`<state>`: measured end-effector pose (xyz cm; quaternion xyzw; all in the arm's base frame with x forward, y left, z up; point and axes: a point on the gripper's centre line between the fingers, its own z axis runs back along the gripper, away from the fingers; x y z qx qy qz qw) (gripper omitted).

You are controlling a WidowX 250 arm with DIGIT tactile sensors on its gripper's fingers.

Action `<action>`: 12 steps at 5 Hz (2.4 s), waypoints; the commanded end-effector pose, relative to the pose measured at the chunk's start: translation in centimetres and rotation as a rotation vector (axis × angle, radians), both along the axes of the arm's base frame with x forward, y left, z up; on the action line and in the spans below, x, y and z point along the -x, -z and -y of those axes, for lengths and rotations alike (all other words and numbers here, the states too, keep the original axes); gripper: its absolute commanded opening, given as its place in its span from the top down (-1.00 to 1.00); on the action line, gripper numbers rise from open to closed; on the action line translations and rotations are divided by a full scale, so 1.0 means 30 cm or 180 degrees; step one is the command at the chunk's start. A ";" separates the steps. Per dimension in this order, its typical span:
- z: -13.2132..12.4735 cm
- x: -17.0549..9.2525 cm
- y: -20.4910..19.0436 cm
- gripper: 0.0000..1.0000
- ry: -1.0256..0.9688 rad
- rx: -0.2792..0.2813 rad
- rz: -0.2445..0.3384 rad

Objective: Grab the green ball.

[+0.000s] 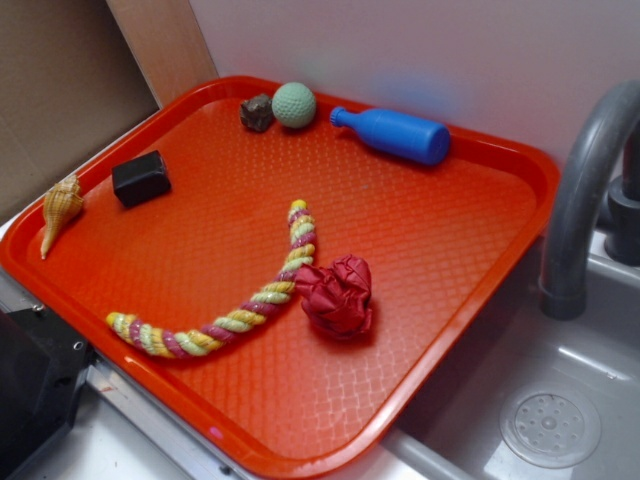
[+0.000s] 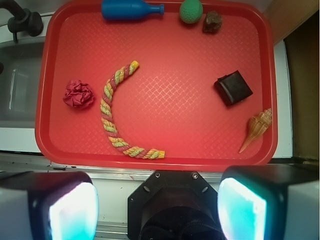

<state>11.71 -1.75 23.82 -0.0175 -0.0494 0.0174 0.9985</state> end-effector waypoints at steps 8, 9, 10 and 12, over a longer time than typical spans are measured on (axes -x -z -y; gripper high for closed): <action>-0.290 -0.728 0.547 -1.00 0.0591 -0.0924 -0.0248; -0.251 -0.756 0.548 -1.00 0.0756 -0.0661 -0.0146; -0.203 -0.784 0.546 -1.00 0.0932 -0.0588 -0.0073; -0.166 -0.820 0.611 -1.00 0.1141 -0.0583 -0.0057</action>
